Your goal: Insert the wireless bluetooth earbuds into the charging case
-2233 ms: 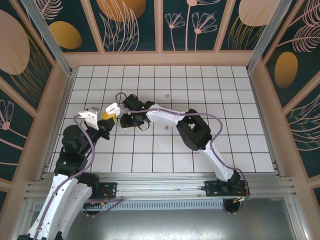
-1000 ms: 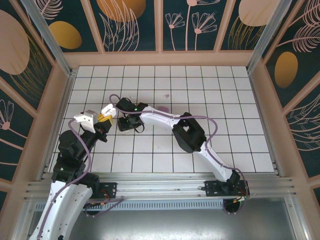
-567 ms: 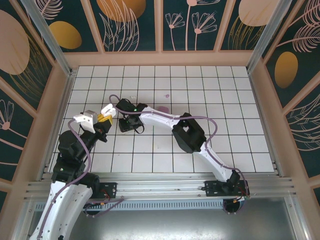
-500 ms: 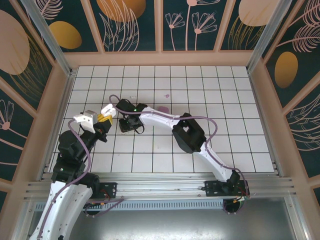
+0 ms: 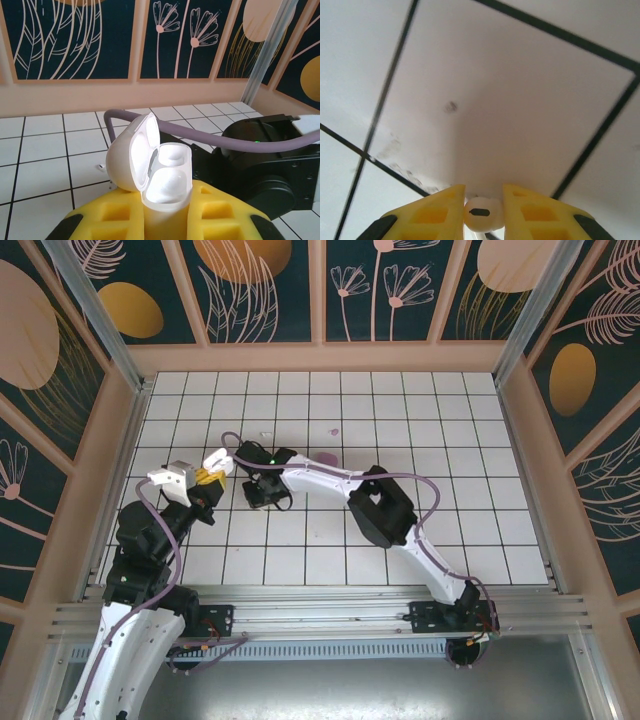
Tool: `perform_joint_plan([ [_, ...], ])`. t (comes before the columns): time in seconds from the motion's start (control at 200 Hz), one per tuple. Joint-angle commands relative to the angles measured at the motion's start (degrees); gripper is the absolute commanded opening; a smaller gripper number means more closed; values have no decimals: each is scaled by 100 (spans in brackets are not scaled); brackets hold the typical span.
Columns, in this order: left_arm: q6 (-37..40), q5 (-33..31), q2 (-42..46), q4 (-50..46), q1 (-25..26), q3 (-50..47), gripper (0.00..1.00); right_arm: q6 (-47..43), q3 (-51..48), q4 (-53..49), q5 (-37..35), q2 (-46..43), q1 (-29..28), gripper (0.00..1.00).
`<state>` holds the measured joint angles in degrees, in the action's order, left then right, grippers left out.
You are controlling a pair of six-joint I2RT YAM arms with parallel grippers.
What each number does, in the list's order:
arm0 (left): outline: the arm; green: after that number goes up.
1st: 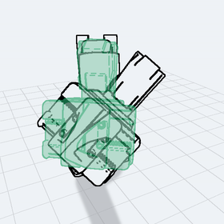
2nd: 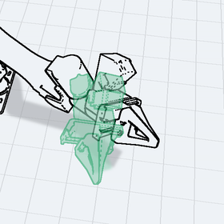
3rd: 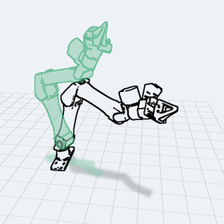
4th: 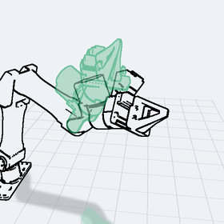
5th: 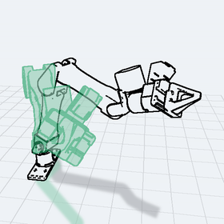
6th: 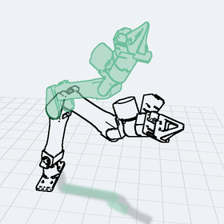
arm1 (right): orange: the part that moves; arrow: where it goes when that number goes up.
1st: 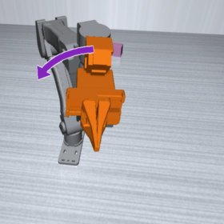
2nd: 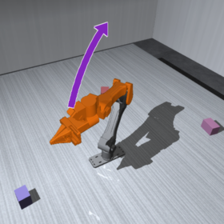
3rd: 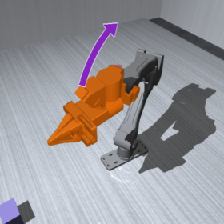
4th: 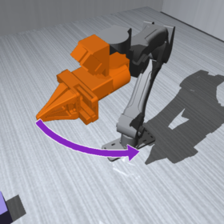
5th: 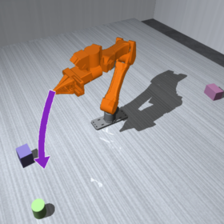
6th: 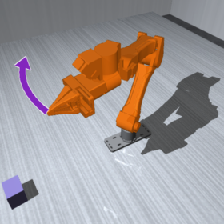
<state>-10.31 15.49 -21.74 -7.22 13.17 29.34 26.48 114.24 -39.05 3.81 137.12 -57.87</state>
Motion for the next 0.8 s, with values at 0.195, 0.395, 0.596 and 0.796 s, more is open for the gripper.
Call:
perform_joint_plan([
  [0.195,-190,583,-200,264,-11,-126,0,431,-1438,656,-117,-1348,489,23],
  [0.395,-275,1127,-512,776,-8,-277,0,664,-2324,1325,-315,-2144,753,22],
  [0.596,-384,1739,-1037,1447,-2,-350,0,771,-3273,2216,-709,-3178,916,21],
  [0.796,-447,2009,-1441,2166,1,-374,0,738,-4007,3034,-1182,-4245,917,21],
])
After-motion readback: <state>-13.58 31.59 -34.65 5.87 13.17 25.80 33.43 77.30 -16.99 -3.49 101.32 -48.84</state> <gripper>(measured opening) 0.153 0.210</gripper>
